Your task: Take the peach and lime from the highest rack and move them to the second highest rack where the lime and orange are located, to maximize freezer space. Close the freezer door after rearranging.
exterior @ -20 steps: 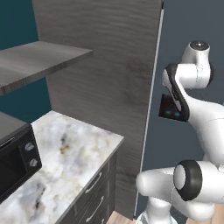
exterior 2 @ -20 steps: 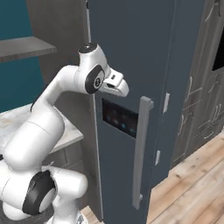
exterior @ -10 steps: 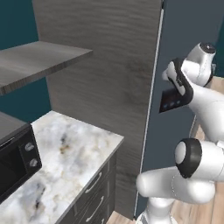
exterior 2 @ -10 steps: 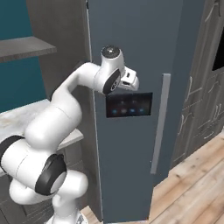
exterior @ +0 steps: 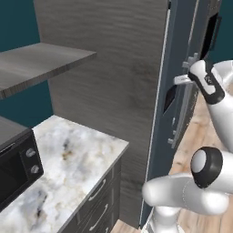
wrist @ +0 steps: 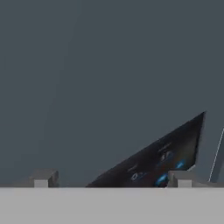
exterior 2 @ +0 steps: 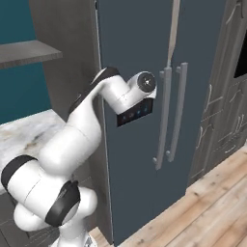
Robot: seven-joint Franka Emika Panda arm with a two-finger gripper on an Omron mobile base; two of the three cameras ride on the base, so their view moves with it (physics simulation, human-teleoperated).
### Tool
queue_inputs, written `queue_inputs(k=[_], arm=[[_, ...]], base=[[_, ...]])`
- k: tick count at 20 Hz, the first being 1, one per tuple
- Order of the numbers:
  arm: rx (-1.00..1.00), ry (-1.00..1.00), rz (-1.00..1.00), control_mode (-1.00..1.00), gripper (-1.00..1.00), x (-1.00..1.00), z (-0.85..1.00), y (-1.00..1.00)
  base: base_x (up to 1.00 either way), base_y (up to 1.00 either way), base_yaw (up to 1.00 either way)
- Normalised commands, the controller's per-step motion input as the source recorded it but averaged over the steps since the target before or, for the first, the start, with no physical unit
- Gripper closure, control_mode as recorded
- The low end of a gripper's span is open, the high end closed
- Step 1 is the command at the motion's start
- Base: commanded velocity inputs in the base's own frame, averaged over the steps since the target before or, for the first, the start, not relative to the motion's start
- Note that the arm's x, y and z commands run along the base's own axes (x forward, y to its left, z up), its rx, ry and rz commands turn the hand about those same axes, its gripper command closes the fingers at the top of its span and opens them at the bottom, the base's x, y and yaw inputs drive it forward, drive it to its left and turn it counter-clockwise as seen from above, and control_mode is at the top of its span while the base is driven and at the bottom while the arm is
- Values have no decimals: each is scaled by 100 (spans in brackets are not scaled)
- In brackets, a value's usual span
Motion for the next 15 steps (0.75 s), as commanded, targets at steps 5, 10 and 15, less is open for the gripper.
queue_inputs(k=[5, 10, 15], arm=[[0, -31, 27, -100, -100, 0, 1, 77], [0, -7, 26, -100, -100, 0, 38, 55], [0, 3, 12, -100, -100, -11, 77, -5]], base=[[0, 0, 0], [0, 0, 0], [0, 0, 0]])
